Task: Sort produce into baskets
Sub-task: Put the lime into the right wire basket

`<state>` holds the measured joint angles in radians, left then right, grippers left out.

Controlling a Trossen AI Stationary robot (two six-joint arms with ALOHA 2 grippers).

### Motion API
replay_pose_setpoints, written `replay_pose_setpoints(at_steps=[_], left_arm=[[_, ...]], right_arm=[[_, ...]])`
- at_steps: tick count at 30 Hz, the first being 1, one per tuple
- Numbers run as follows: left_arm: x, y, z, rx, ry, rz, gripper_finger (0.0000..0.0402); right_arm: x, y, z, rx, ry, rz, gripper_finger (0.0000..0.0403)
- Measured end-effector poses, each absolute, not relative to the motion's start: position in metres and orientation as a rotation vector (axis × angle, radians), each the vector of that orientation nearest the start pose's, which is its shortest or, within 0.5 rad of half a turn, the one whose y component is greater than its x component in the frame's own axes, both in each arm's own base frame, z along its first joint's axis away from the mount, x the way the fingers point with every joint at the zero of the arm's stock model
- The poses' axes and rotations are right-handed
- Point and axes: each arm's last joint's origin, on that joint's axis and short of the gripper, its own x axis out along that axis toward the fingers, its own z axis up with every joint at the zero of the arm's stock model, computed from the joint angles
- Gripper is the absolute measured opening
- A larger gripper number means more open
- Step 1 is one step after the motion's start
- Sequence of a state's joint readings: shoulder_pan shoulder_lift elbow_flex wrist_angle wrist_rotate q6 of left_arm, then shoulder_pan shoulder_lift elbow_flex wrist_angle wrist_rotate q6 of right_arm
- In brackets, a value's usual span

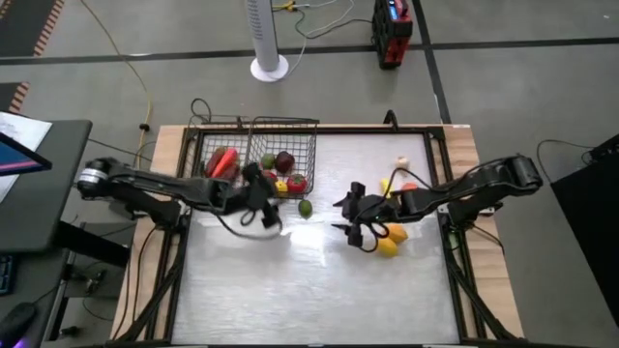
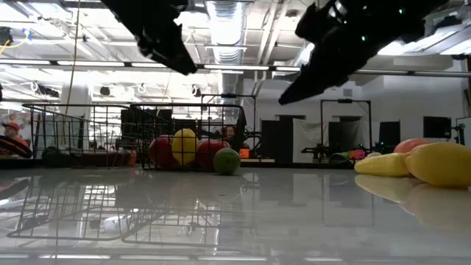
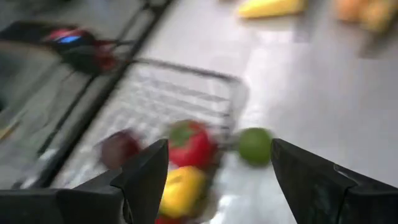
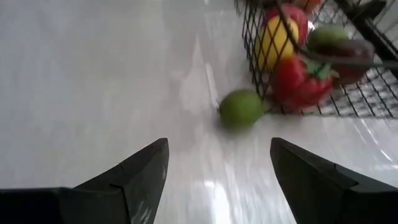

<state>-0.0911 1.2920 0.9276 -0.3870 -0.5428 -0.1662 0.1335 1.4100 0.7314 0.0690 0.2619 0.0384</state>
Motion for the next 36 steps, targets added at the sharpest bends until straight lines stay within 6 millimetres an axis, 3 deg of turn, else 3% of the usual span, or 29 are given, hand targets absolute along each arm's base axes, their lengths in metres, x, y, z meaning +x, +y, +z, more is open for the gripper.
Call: replay_pose_setpoints(at_steps=[5, 17, 22, 36], left_arm=[[0.296, -0.034, 0.241, 0.170, 0.762, 0.338, 0.0270], [0.370, -0.071, 0.225, 0.634, 1.115, 0.054, 0.0270], [0.387, -0.062, 0.221, 0.745, 1.194, -0.049, 0.0270], [0.393, -0.032, 0.204, 1.023, 1.260, -0.270, 0.0303]], right_arm=[[0.272, 0.029, 0.210, -0.097, 0.640, -0.194, 0.0311], [0.219, 0.019, 0.268, -0.042, 0.500, -0.303, 0.0311], [0.211, 0.019, 0.276, -0.003, 0.467, -0.304, 0.0311], [0.209, 0.039, 0.278, 0.009, 0.417, -0.309, 0.0311]])
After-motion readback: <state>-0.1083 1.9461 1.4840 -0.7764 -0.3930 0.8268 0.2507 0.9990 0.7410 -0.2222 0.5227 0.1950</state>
